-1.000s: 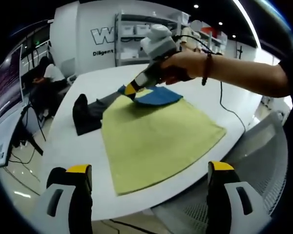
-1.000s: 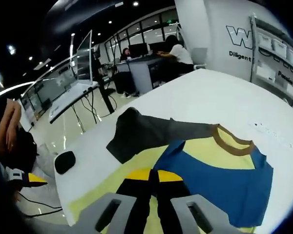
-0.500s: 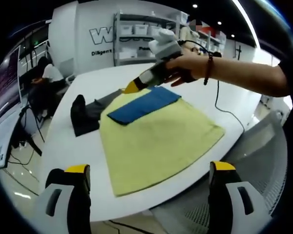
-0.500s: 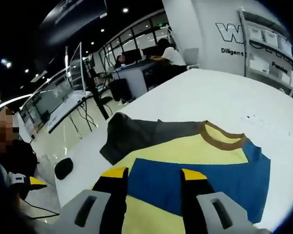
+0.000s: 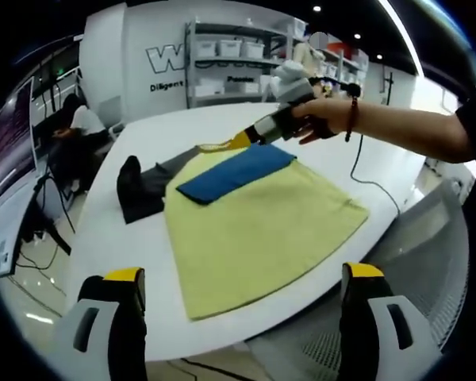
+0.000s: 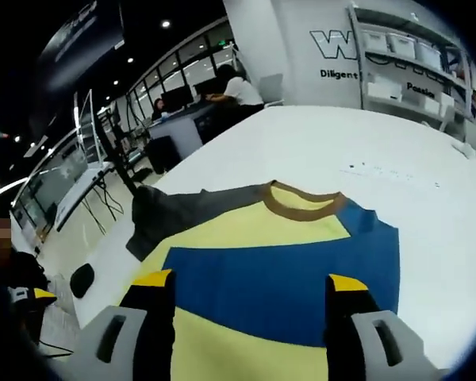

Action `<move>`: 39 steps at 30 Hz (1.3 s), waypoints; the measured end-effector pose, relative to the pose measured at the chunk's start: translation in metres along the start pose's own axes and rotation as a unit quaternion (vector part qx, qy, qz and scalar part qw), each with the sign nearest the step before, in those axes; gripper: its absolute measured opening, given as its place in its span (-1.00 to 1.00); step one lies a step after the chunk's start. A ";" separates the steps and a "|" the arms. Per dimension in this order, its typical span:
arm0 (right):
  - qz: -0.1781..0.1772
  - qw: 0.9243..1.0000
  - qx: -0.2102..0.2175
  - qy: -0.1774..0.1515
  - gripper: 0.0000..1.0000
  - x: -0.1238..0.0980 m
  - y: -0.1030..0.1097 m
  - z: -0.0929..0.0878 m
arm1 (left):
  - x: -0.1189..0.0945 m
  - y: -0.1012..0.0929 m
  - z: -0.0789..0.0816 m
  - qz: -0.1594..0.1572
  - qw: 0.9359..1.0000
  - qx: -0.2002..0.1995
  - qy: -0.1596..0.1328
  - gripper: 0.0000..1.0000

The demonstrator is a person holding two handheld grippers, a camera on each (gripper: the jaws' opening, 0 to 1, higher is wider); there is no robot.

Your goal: Fold the garment on the visible template until the final outline fits inside the template.

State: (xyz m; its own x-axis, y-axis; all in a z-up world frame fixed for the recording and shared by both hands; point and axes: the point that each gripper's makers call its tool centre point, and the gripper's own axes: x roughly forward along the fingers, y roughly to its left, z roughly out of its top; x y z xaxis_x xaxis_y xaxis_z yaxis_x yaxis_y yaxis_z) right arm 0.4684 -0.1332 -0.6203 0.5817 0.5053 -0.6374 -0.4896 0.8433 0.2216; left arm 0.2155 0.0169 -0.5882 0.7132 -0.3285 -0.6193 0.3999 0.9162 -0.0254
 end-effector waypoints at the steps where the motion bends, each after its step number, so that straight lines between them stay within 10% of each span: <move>1: -0.006 1.000 0.004 0.000 0.55 -0.001 -0.006 -0.001 | 0.000 0.000 -0.001 0.001 1.000 0.000 0.002 0.98; 20: -0.070 0.996 0.051 0.004 0.38 -0.026 -0.080 -0.042 | 0.003 -0.003 -0.001 -0.001 1.000 0.010 0.005 0.98; 39: -0.126 0.991 0.033 0.039 -0.77 -0.039 -0.110 -0.076 | 0.003 -0.007 0.001 0.001 1.000 0.000 0.000 0.94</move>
State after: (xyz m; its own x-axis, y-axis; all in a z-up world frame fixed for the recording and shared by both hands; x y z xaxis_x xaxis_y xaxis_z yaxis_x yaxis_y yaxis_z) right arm 0.4505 -0.2599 -0.6759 0.6266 0.2646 -0.7331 -0.2903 0.9522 0.0955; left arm 0.2152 0.0089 -0.5891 0.7144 -0.3271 -0.6186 0.3987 0.9168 -0.0243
